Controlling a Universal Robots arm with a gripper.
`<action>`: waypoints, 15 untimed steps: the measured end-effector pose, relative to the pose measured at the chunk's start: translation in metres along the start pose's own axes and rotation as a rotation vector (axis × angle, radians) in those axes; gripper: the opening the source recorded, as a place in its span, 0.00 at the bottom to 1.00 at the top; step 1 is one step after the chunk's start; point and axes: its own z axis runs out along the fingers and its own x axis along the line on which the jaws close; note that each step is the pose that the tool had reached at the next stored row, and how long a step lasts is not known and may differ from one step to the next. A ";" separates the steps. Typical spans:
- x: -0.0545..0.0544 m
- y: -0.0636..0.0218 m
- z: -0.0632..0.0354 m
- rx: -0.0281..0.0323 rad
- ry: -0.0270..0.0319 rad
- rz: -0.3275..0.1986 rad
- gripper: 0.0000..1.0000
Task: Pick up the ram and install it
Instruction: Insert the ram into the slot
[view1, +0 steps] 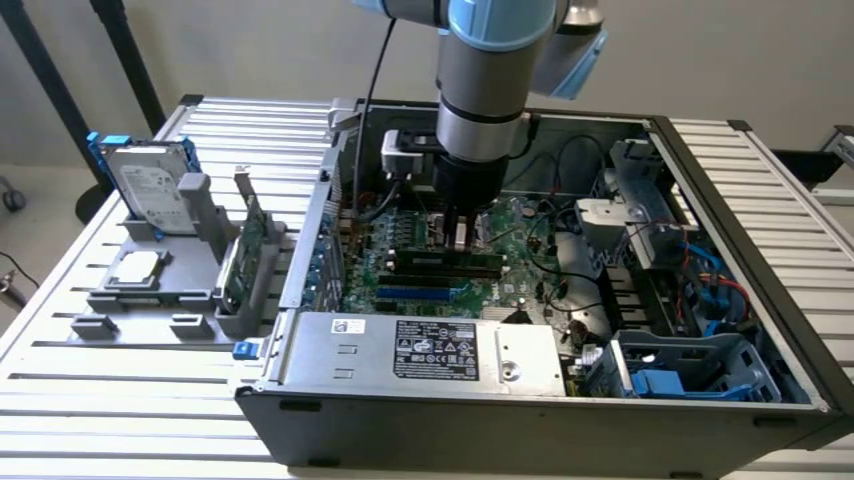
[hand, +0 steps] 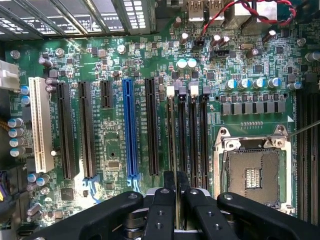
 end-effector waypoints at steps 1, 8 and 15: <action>0.000 -0.0002 0.0000 -0.0003 0.0000 0.000 0.14; -0.001 -0.0005 0.0005 -0.0012 0.0003 0.000 0.14; -0.001 -0.0006 0.0022 -0.0012 0.0001 0.000 0.14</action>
